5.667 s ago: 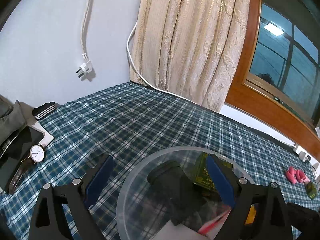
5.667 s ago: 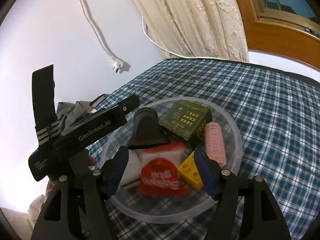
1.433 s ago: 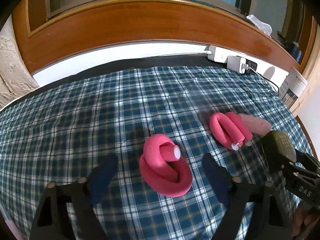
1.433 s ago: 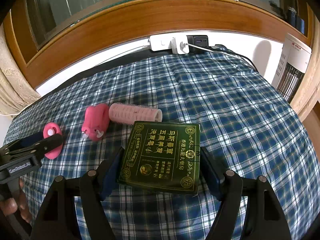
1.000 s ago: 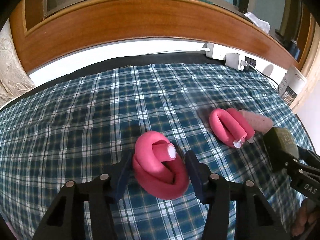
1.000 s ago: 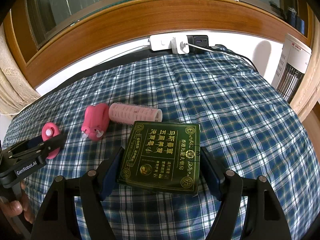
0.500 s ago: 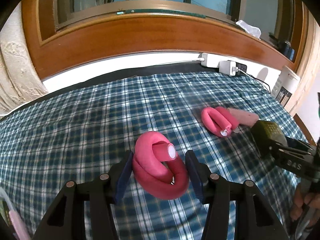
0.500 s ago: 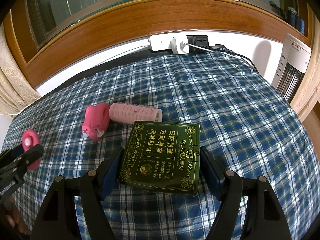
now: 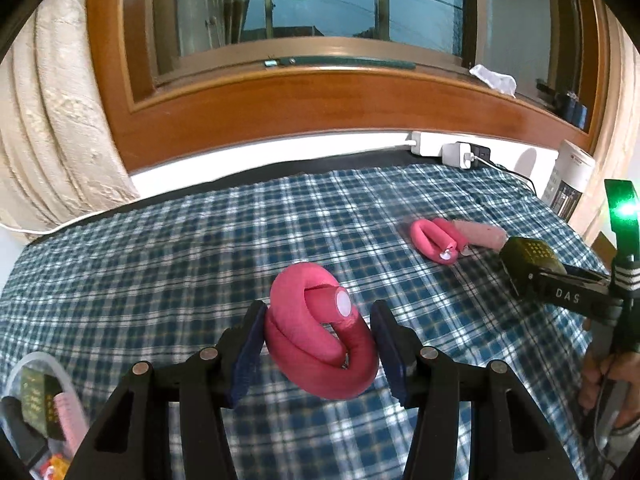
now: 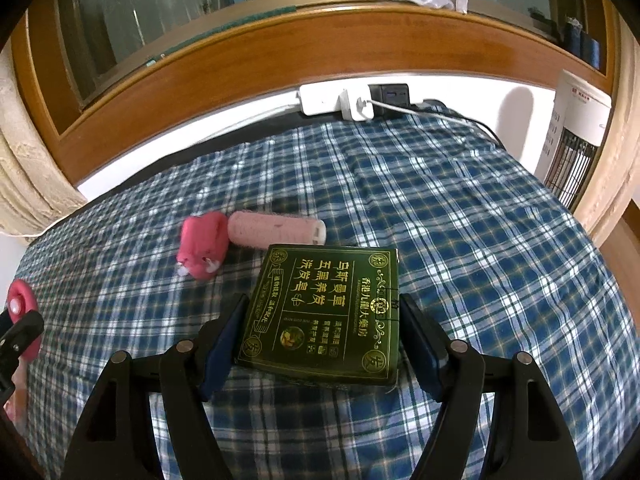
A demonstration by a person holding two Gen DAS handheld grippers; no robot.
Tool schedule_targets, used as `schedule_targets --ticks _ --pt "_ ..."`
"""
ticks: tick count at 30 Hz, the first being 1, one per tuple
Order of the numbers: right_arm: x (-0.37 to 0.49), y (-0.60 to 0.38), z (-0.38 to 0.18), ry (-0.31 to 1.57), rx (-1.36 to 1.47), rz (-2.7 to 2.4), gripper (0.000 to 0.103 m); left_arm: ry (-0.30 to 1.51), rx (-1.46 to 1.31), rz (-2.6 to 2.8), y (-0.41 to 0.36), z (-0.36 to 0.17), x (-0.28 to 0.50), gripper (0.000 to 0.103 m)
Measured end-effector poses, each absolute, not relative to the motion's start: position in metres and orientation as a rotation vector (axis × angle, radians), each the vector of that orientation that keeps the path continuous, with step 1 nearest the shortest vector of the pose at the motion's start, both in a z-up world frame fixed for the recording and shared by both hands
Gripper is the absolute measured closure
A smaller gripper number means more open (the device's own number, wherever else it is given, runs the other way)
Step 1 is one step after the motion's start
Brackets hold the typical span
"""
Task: Organize objects
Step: 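Carry the pink curler and the green box toward the bowl with both tools, then open the left tool to drop the pink curler into the bowl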
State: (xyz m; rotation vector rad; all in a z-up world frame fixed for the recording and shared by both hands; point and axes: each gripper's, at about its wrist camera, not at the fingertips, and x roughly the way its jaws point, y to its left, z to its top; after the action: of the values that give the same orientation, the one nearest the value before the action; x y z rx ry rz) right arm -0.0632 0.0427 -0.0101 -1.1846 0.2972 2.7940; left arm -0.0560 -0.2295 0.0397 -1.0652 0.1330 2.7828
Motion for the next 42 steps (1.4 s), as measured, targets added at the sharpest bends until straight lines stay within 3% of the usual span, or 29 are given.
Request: schedule_targets --ticks 8,17,27,42 --pt "-0.05 0.04 0.006 0.334 -1.069 2.851 0.029 0.113 -1.027 2.864 -0.258 0.043 -0.035 0.047" --pt "-0.043 0.015 0.01 0.213 -0.993 2.928 0.029 0.091 -1.0 2.954 -0.294 0.044 -0.016 0.047" --pt "-0.039 -0.005 0.009 0.17 -1.003 2.944 0.029 0.018 -1.004 3.035 -0.341 0.041 0.0 0.047" --pt "-0.023 -0.109 0.021 0.105 -1.099 3.14 0.029 -0.042 -1.032 3.138 -0.41 0.03 0.017 0.047"
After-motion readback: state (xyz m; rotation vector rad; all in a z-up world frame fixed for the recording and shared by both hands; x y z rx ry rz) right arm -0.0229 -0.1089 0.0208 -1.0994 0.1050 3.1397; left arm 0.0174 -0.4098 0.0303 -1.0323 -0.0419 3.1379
